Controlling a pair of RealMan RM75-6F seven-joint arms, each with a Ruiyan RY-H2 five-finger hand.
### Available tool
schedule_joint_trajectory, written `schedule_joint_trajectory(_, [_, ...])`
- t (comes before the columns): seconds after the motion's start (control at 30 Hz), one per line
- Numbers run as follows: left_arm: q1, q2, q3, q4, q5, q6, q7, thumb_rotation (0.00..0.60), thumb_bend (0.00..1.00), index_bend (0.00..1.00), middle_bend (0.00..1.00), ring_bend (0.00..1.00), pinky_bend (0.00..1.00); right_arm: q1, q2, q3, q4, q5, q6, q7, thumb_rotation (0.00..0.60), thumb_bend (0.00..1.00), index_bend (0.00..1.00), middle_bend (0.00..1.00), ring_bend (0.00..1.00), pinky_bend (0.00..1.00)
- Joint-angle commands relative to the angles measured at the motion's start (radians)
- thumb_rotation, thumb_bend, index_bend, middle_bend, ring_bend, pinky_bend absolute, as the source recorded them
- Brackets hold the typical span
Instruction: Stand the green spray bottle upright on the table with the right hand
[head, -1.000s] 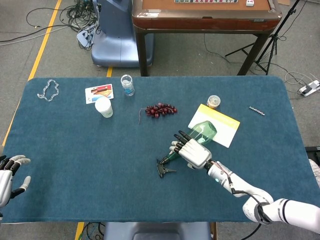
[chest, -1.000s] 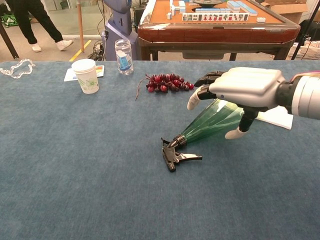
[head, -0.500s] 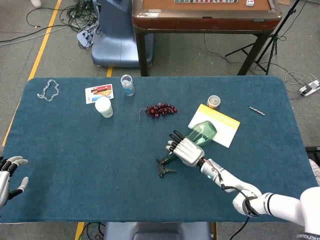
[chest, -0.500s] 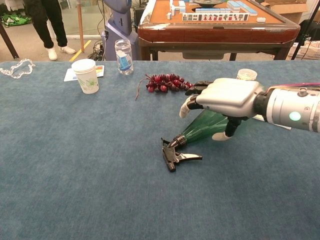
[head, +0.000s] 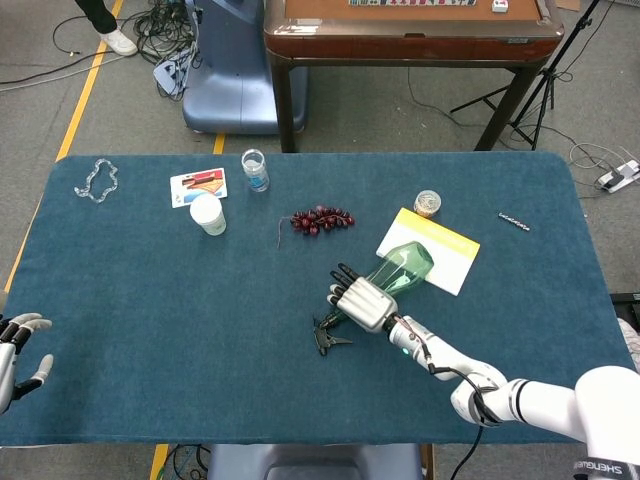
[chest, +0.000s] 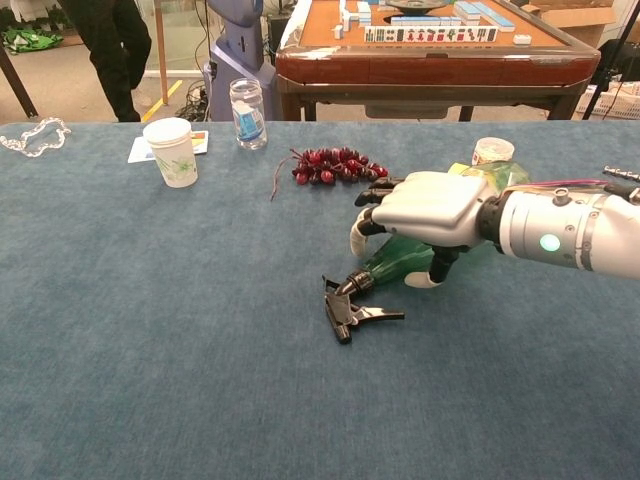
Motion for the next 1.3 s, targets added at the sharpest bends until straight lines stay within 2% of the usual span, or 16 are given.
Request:
schedule_joint_trajectory(0.03, [0.0,-0.002,0.0,0.004,-0.001,-0.003,-0.002,0.6,0.36,0.34,0.26,0.24,0.12,0.004,-0.008,-0.001,0.008,0.009,0.001,-0.003,0.6,0.31,0.33,0.25,0.04,0.01])
schedule_joint_trajectory(0.3, [0.003,-0.004,0.001,0.012,-0.001,-0.001,-0.009,0.6,0.36,0.34,0.26,0.24,0.12,0.014,-0.029,0.001,0.03,0.033,0.012,-0.002,0.6,0.32,0.45,0.35,0.11,0.02])
schedule_joint_trajectory(0.6, [0.007,-0.005,0.002,0.02,0.001,0.001,-0.018,0.6,0.36,0.34,0.26,0.24,0.12,-0.004,-0.009,0.019,0.011,-0.005,0.117,0.121,0.6,0.35,0.64,0.49,0.28,0.14])
schedule_joint_trajectory(0.83, [0.006,-0.008,0.002,0.02,0.005,0.0,-0.018,0.6,0.36,0.34,0.26,0.24,0.12,-0.052,0.079,0.061,-0.121,-0.014,0.233,0.312,0.6,0.36,0.69,0.53,0.34,0.2])
schedule_joint_trajectory(1.03, [0.004,-0.008,0.002,0.015,0.01,-0.002,-0.013,0.6,0.36,0.34,0.26,0.24,0.12,-0.105,0.149,0.096,-0.235,0.012,0.307,0.508,0.6,0.36,0.7,0.53,0.36,0.21])
schedule_joint_trajectory(1.3, [0.001,-0.01,0.004,0.01,0.013,-0.007,-0.006,0.6,0.36,0.34,0.26,0.24,0.12,-0.166,0.178,0.114,-0.286,0.043,0.342,0.833,0.6,0.36,0.7,0.54,0.37,0.23])
